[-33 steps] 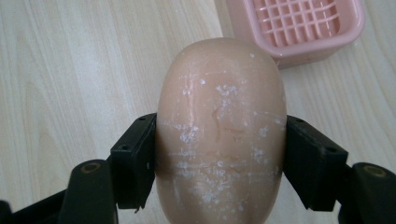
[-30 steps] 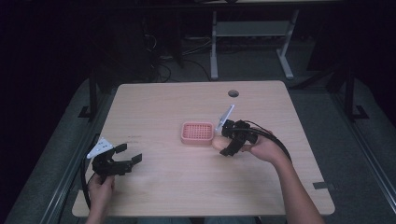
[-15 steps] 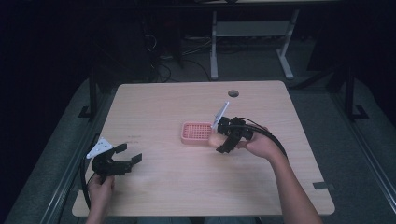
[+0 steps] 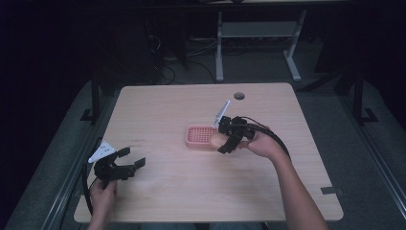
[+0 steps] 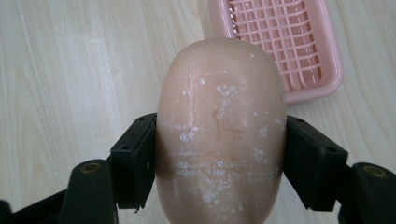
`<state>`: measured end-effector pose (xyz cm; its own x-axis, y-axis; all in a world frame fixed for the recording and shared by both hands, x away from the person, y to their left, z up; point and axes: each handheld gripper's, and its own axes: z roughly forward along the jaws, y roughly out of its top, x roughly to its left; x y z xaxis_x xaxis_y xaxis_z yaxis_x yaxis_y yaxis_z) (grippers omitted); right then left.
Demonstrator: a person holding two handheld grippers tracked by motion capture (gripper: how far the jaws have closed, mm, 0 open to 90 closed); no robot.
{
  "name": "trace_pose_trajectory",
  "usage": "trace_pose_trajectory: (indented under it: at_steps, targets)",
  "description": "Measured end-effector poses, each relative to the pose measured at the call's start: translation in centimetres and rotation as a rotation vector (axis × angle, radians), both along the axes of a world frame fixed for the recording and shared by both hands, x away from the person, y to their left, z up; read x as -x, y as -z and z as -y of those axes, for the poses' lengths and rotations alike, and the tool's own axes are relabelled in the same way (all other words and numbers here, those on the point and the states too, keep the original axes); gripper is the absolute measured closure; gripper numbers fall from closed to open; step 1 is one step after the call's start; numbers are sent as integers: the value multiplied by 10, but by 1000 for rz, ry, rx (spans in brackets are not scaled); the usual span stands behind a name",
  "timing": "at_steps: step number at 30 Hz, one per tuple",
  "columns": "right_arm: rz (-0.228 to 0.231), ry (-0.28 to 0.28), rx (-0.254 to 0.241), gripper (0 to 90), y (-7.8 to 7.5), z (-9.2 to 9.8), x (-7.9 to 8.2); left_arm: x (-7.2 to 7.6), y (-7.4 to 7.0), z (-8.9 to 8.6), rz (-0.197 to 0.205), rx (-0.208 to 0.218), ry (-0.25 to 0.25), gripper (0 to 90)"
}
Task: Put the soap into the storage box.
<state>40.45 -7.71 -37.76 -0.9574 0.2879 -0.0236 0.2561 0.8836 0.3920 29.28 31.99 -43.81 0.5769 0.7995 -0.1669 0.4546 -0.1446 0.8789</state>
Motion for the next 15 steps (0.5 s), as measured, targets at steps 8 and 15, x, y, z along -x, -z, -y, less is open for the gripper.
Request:
trace_pose_trajectory:
  at_steps: [8,15]
  targets:
    - [6,-6,14,317,-4,-6,-6,0,0,0,-1,2,-2,142]
    - [11,-9,6,317,-7,-10,-11,0,0,-1,-2,2,-2,142]
